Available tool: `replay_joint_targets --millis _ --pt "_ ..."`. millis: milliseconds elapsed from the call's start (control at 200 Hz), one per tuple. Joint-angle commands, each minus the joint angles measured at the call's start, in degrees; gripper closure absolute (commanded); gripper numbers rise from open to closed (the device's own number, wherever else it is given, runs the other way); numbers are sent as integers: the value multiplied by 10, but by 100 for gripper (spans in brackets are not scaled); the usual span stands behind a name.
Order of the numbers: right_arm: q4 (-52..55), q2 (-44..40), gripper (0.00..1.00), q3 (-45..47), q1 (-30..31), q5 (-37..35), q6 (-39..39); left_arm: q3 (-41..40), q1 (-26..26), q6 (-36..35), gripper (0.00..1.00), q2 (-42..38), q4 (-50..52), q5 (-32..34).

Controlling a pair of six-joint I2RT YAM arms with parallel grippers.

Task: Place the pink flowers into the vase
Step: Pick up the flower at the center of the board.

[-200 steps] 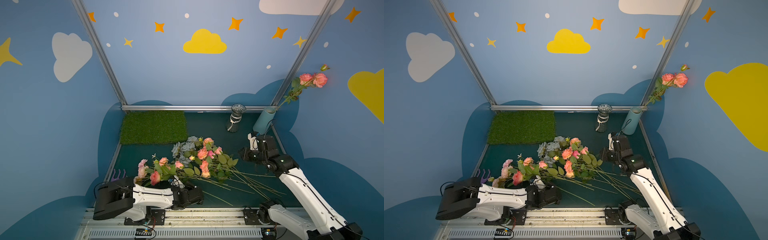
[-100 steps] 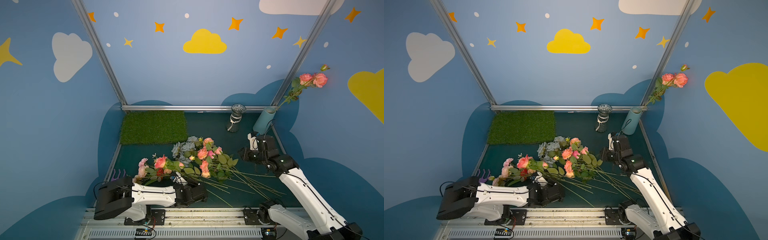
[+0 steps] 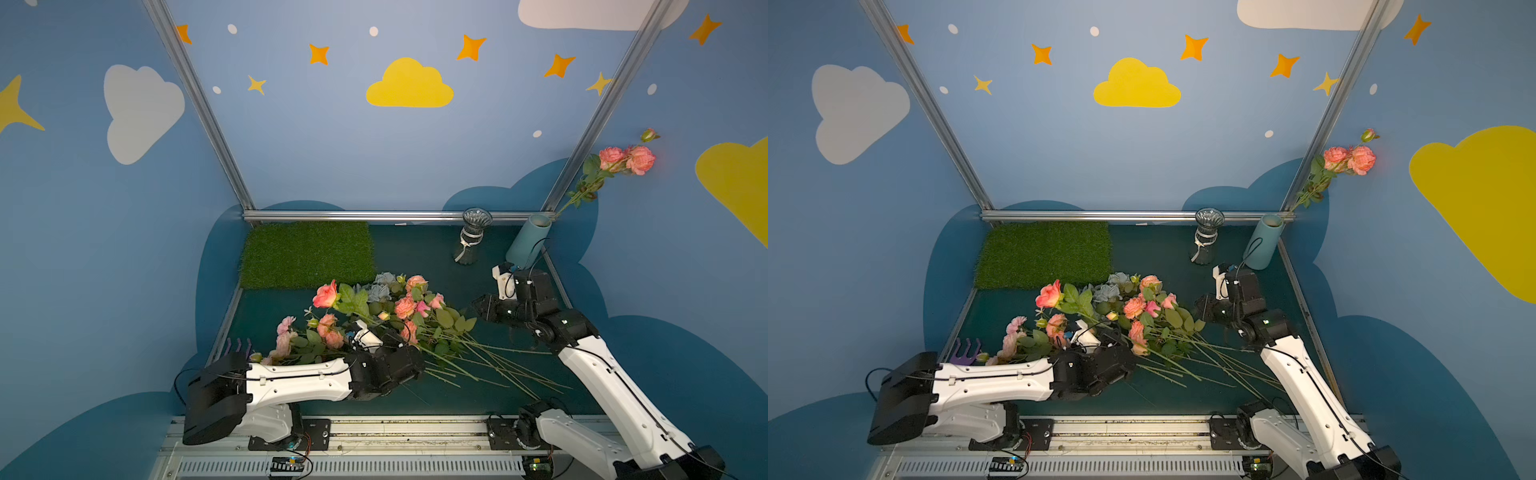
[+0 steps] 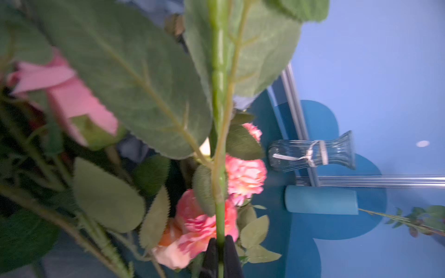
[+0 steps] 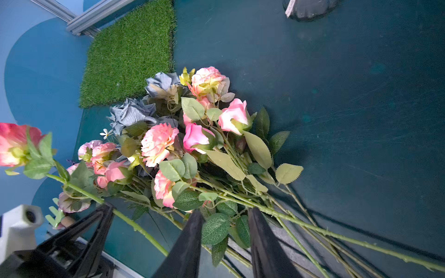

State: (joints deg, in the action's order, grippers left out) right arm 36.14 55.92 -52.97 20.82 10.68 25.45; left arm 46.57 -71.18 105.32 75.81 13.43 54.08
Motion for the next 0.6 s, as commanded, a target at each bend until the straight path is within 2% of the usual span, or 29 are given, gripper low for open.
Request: replay_joint_targets --millis 0,110,150,190,325,390,481,596 --pt "-17 -3 65 8 0 20 -9 51 17 -193 98 -25 -10 36" --pt "-26 1 65 8 0 28 -11 77 38 -381 98 -44 -79 28" --pt "-30 4 65 7 0 32 -10 82 54 -448 98 -53 -112 0" --pt "-33 6 65 5 1 37 -6 89 82 -504 98 -60 -134 -51" --pt "-53 14 66 -2 4 57 -7 136 171 -613 98 -72 -121 -211" --pt "-68 17 67 -7 4 72 -5 165 219 -645 98 -64 -104 -305" --pt "-97 22 69 -13 5 97 -5 199 294 -683 98 -43 -110 -483" --pt "-124 36 71 -34 6 118 -5 263 354 -720 98 2 -90 -636"
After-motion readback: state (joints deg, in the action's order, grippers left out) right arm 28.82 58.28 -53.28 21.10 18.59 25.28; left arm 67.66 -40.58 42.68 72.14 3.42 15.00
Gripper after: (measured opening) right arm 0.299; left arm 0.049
